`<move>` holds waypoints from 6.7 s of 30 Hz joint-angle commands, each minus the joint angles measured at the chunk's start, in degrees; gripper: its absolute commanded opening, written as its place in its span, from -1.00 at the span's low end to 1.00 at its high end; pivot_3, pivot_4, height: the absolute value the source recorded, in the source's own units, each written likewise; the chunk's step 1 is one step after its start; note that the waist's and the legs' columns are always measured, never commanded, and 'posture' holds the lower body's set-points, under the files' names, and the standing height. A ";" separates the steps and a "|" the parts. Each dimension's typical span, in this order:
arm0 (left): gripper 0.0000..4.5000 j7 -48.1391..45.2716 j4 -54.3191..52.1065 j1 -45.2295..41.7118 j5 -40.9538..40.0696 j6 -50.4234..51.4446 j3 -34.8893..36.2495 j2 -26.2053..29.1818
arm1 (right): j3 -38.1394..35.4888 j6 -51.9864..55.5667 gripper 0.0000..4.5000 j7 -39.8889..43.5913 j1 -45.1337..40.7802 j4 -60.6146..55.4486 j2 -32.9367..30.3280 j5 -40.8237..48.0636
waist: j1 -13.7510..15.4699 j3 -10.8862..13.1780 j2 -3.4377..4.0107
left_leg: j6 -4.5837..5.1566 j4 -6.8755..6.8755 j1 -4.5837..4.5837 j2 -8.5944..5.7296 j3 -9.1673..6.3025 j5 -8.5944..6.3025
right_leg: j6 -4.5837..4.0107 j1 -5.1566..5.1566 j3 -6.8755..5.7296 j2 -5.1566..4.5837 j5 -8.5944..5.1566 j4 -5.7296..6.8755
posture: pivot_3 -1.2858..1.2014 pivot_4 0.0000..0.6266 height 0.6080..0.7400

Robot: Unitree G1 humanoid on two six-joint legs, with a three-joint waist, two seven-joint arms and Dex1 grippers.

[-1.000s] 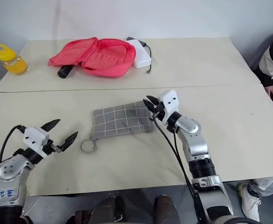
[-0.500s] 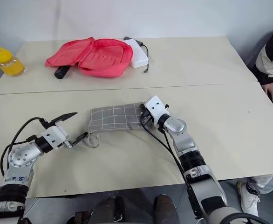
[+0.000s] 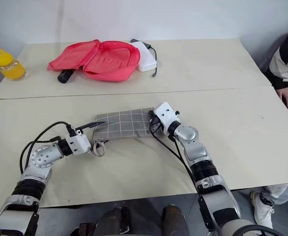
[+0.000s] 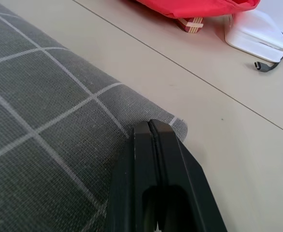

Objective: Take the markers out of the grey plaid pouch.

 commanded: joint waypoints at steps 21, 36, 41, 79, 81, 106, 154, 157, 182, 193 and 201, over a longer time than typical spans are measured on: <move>-1.00 14.63 -11.97 4.35 7.44 11.22 1.10 -4.30 | -4.60 26.91 0.32 18.72 3.43 -33.00 -7.37 25.86 | 1.18 0.00 0.01 | 0.05 0.00 0.01 -0.06 -0.28 -0.03 | 0.00 0.06 0.01 -0.06 0.00 -0.04 | 0.03 -0.52 1.00; -1.00 23.43 -26.20 5.24 20.50 27.61 -6.53 -13.16 | 1.74 47.35 0.46 7.09 11.06 -41.52 -1.63 30.89 | 2.18 -0.09 -0.10 | 0.16 0.13 -0.01 -0.09 -0.30 -0.11 | 0.02 0.14 -0.12 -0.13 0.01 -0.15 | 0.03 -0.52 1.00; -1.00 23.24 -28.21 5.71 19.90 28.95 -6.78 -13.12 | 1.49 45.95 0.29 5.37 10.72 -39.73 0.69 29.85 | 2.08 -0.09 -0.10 | 0.16 0.08 -0.02 -0.08 -0.30 -0.11 | 0.02 0.13 -0.13 -0.13 0.01 -0.18 | 0.03 -0.52 1.00; -1.00 10.97 -32.86 10.68 -0.75 32.39 0.68 -5.63 | -8.82 27.65 -0.59 19.99 7.48 -21.19 -21.77 21.63 | 1.91 -0.08 -0.10 | 0.14 -0.09 -0.03 -0.05 -0.19 -0.10 | 0.02 -0.09 0.00 -0.15 0.01 -0.26 | 0.03 -0.52 1.00; -1.00 10.72 -32.95 10.78 -1.14 32.53 0.68 -5.66 | -9.44 28.56 -0.30 21.53 8.07 -22.81 -23.25 22.38 | 1.96 -0.08 -0.10 | 0.14 -0.08 -0.04 -0.05 -0.19 -0.10 | 0.02 -0.10 0.00 -0.15 0.01 -0.27 | 0.03 -0.52 1.00; -1.00 7.96 -38.29 9.62 -7.51 43.95 1.02 -9.35 | 3.28 8.03 -0.98 18.47 8.80 -33.96 -15.61 9.49 | 1.84 -0.07 -0.12 | 0.15 0.07 -0.08 -0.07 -0.21 -0.11 | 0.04 -0.10 -0.07 -0.20 0.02 -0.17 | 0.03 -0.52 1.00; -1.00 0.55 -51.10 4.86 -35.46 86.85 2.82 -13.03 | 9.32 12.78 0.39 38.80 -3.82 -34.19 -26.42 -2.00 | 1.96 -0.07 -0.12 | 0.13 0.16 -0.09 -0.04 -0.21 -0.09 | 0.03 -0.20 0.04 -0.18 0.02 0.00 | 0.03 -0.52 1.00; -1.00 0.81 -51.80 3.88 -39.99 93.62 3.08 -13.42 | 9.87 16.41 0.39 43.68 -7.82 -35.48 -28.64 -0.59 | 1.83 -0.07 -0.12 | 0.13 0.19 -0.08 -0.04 -0.24 -0.09 | 0.03 -0.15 0.03 -0.17 0.02 -0.01 | 0.03 -0.52 1.00; -1.00 7.61 -51.45 3.78 -46.37 106.03 2.91 -14.76 | 19.89 9.70 -0.05 42.01 -8.48 -23.62 -27.72 -11.77 | 1.59 -0.07 -0.12 | 0.12 0.27 0.08 -0.02 -0.32 -0.09 | 0.02 0.10 0.01 -0.13 0.02 -0.12 | 0.03 -0.52 1.00; -1.00 8.29 -51.41 4.32 -46.62 105.57 3.15 -15.32 | 20.09 5.51 -0.99 40.07 -8.07 -20.02 -26.75 -14.43 | 1.05 -0.07 -0.13 | 0.11 0.19 0.68 -0.02 -0.29 -0.10 | 0.00 0.71 0.04 -0.13 0.01 -0.23 | 0.03 -0.52 1.00; -1.00 8.33 -50.47 4.21 -46.01 104.91 3.48 -15.02 | 18.19 4.16 -0.99 38.91 -9.21 -20.34 -27.49 -14.20 | 0.62 -0.07 -0.13 | 0.10 0.16 0.76 -0.02 -0.30 -0.11 | 0.00 0.78 0.05 -0.14 0.01 -0.23 | 0.03 -0.52 1.00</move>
